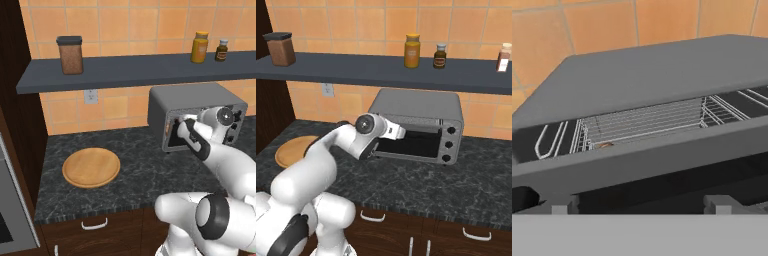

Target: Pick up the kebab skewer and baguette bread, and place them inside the toaster oven. Close the toaster oven door and start by setting the timer.

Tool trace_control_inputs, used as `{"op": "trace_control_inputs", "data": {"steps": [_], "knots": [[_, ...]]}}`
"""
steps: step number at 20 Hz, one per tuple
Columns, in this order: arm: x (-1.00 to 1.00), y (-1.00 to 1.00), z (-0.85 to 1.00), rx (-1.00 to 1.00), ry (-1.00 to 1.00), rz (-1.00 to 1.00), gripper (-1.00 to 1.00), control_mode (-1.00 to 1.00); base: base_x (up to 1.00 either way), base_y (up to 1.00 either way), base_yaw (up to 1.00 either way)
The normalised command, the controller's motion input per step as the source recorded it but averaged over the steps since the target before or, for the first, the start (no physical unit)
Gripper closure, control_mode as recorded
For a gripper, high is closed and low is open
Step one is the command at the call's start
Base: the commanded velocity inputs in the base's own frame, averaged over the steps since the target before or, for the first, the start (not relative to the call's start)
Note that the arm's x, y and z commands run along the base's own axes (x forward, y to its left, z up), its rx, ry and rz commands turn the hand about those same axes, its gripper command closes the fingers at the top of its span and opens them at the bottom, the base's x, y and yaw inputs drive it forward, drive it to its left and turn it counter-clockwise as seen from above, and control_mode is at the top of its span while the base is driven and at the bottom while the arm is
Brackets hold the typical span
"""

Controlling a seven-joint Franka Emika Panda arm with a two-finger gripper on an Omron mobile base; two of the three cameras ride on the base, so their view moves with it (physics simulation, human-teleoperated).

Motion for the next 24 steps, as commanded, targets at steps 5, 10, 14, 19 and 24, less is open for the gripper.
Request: {"op": "trace_control_inputs", "data": {"steps": [5,10,14,19,24], "knots": [[0.49,0.28,-0.05,0.00,0.00,-0.03,-1.00,-1.00,0.00,0.00,0.00],[0.43,0.22,-0.25,0.00,0.00,-0.02,-1.00,-1.00,0.00,0.00,0.00],[0.32,0.09,-0.38,0.00,0.00,-0.01,-1.00,-1.00,0.00,0.00,0.00],[0.05,0.01,-0.03,0.00,0.00,0.00,-1.00,-1.00,0.00,0.00,0.00],[-0.51,-0.13,0.03,0.00,0.00,0.00,-1.00,-1.00,0.00,0.00,0.00]]}}
